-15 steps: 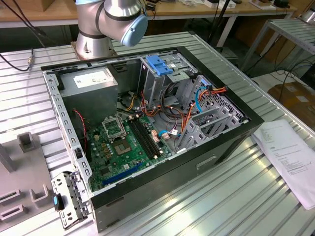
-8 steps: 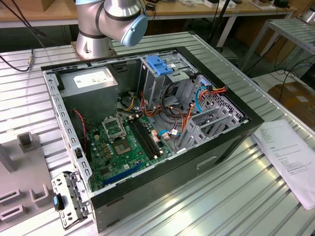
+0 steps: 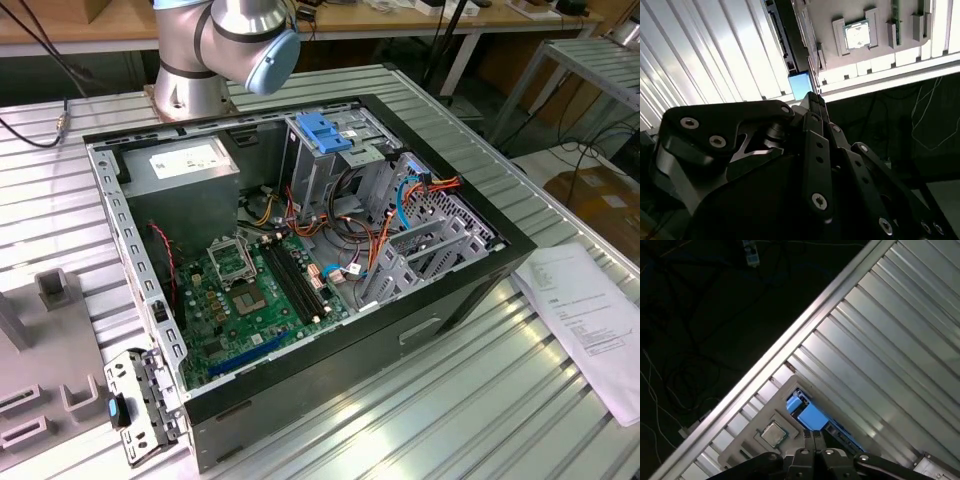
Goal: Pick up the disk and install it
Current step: 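Pick up the disk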
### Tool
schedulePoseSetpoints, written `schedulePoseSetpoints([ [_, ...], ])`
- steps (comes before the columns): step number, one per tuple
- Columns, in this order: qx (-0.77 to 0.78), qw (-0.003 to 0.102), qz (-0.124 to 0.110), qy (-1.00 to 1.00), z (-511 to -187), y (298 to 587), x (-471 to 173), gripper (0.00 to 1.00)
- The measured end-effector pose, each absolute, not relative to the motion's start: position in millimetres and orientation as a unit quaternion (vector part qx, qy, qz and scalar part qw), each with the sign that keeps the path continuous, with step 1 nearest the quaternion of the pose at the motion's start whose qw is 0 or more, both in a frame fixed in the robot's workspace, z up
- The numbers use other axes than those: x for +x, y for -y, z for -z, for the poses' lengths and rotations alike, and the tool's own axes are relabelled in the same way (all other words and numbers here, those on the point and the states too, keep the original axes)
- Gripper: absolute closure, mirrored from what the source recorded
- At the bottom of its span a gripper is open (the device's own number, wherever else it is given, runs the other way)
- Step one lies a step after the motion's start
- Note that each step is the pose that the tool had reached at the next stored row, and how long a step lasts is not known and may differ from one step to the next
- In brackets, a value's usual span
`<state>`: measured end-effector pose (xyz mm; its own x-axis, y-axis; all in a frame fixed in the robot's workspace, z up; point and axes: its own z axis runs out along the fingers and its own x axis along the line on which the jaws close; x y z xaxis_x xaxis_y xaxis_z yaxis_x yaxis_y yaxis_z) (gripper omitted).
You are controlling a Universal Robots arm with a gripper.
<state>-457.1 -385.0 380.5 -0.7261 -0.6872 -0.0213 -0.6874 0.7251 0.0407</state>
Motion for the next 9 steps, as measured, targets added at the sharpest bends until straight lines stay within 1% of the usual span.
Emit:
schedulePoseSetpoints([
  [4, -0.408, 0.002, -0.02, -0.913, -377.6, 385.0, -457.1, 0.89],
  [5, -0.41, 0.003, -0.017, -0.912, -377.1, 385.0, -457.1, 0.83],
  [6, -0.413, 0.003, -0.014, -0.911, -375.8, 384.9, -457.1, 0.71],
  [8, -0.449, 0.002, -0.012, -0.894, -372.0, 384.7, -457.1, 0.58],
  [9, -0.467, 0.002, -0.012, -0.884, -370.4, 384.7, -457.1, 0.58],
])
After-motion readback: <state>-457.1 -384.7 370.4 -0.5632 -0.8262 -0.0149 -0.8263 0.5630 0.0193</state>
